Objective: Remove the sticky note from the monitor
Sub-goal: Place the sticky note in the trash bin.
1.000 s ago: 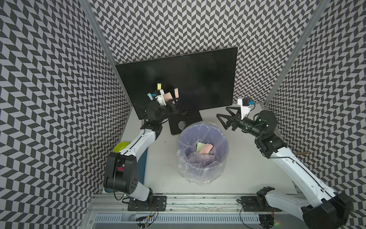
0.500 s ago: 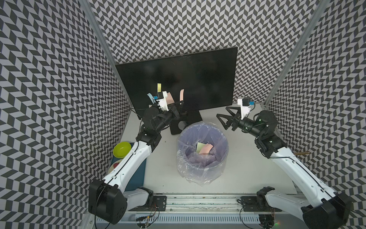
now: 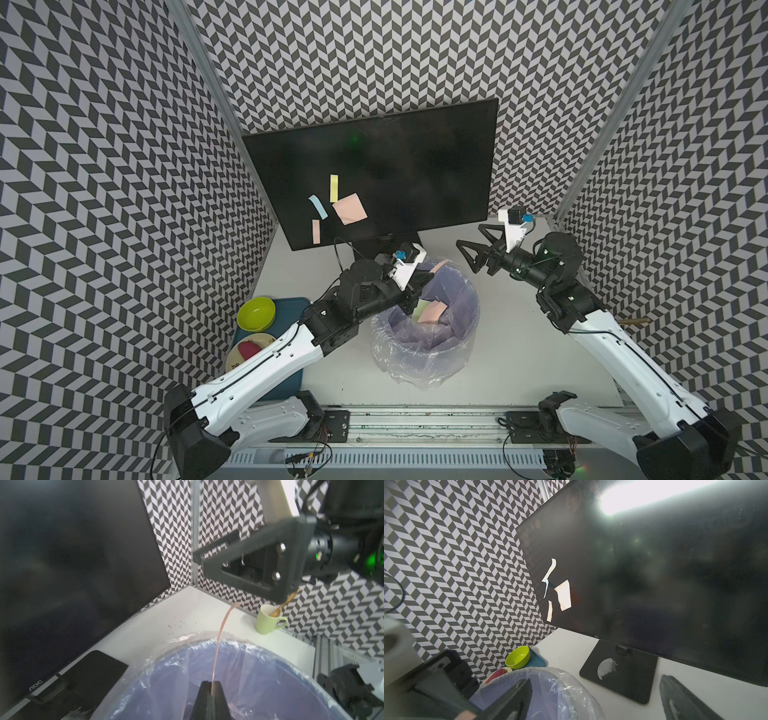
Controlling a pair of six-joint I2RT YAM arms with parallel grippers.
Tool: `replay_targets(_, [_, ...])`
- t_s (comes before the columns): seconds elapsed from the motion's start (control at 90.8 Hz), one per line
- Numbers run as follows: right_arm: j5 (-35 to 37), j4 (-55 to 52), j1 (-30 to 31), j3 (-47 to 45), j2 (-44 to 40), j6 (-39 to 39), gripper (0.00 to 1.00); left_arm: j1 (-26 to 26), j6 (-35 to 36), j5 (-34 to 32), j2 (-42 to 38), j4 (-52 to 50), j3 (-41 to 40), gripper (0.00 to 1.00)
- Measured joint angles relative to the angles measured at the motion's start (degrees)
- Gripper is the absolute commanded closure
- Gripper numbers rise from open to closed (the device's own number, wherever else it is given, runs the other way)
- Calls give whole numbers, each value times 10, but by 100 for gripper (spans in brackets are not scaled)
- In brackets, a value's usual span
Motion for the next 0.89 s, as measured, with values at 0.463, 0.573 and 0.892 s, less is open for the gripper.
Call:
replay_targets(0.463, [6, -9, 0, 5, -1, -6, 1, 4, 8, -44, -11, -45, 1, 16])
replay_targets(0.573, [8, -9, 0, 5, -1, -8, 1, 22, -5, -34, -34, -45, 2, 10])
replay_targets(0.892, [18, -8, 0, 5, -14, -10, 1, 65, -28, 5, -24, -70, 33, 9])
